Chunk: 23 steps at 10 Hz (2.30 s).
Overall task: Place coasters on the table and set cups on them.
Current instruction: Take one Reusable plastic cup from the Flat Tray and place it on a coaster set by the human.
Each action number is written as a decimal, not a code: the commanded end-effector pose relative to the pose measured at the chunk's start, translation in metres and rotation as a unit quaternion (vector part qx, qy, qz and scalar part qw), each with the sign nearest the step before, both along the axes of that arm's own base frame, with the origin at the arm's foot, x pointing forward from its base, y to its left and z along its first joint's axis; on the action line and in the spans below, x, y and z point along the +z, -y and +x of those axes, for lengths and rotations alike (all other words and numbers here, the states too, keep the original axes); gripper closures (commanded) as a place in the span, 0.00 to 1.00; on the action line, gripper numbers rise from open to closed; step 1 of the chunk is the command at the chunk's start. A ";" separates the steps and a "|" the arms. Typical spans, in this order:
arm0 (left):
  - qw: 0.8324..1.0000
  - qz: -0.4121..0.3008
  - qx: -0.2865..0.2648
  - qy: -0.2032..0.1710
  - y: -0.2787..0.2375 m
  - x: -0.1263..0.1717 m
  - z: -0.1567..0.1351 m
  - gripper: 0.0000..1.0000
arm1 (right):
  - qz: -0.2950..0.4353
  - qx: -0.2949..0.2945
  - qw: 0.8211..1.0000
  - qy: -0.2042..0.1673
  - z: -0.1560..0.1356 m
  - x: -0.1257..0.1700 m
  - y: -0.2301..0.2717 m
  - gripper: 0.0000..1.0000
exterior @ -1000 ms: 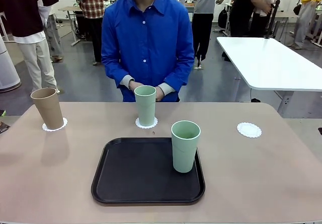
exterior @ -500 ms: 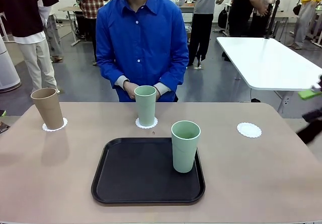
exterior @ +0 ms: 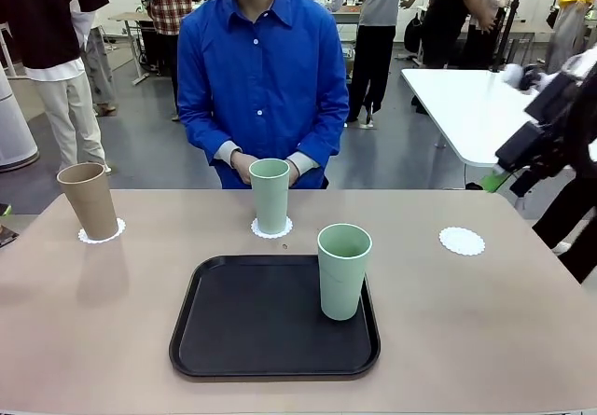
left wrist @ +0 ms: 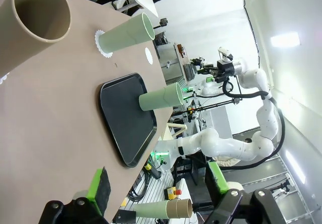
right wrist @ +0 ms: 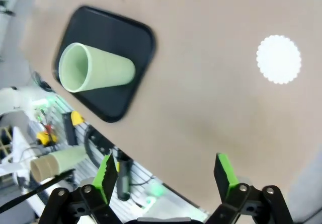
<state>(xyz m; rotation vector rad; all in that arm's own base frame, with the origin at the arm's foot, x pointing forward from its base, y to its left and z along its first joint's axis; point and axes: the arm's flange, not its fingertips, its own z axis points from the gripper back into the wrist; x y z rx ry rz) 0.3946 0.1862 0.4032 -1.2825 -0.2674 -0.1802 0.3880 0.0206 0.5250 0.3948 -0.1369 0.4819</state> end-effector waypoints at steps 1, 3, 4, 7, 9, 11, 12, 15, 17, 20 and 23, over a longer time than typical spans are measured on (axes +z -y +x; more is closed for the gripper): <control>1.000 -0.003 -0.002 0.002 -0.001 0.002 -0.001 0.00 | -0.062 0.027 0.998 0.011 -0.005 -0.020 -0.033 0.00; 1.000 -0.003 -0.002 0.002 -0.001 0.002 -0.001 0.00 | -0.077 0.093 0.993 0.000 -0.012 -0.029 -0.062 0.00; 1.000 -0.003 -0.002 0.002 -0.001 0.002 -0.001 0.00 | -0.088 0.128 0.987 -0.027 -0.017 -0.036 -0.072 0.00; 1.000 -0.003 -0.002 0.002 -0.001 0.002 -0.001 0.00 | -0.163 0.186 0.968 -0.040 -0.024 -0.060 -0.084 0.00; 1.000 -0.003 -0.002 0.002 -0.001 0.002 -0.001 0.00 | -0.131 0.166 0.976 -0.045 -0.027 -0.054 -0.088 0.00; 1.000 -0.003 -0.002 0.002 -0.001 0.002 -0.001 0.00 | -0.131 0.166 0.976 -0.045 -0.027 -0.054 -0.088 0.00; 1.000 -0.003 -0.002 0.002 -0.001 0.002 -0.001 0.00 | -0.131 0.166 0.976 -0.045 -0.027 -0.054 -0.088 0.00; 1.000 -0.003 -0.002 0.002 -0.001 0.002 -0.001 0.00 | -0.006 0.349 0.931 0.104 -0.021 -0.056 -0.044 0.00; 1.000 -0.003 -0.002 0.002 -0.001 0.002 -0.001 0.00 | 0.086 0.362 0.913 0.169 0.005 -0.066 -0.011 0.00; 1.000 -0.003 -0.002 0.002 -0.001 0.002 -0.001 0.00 | 0.255 0.342 0.878 0.218 0.025 -0.100 0.023 0.00; 1.000 -0.003 -0.002 0.002 -0.001 0.002 -0.001 0.00 | 0.302 0.369 0.846 0.237 0.020 -0.127 0.027 0.00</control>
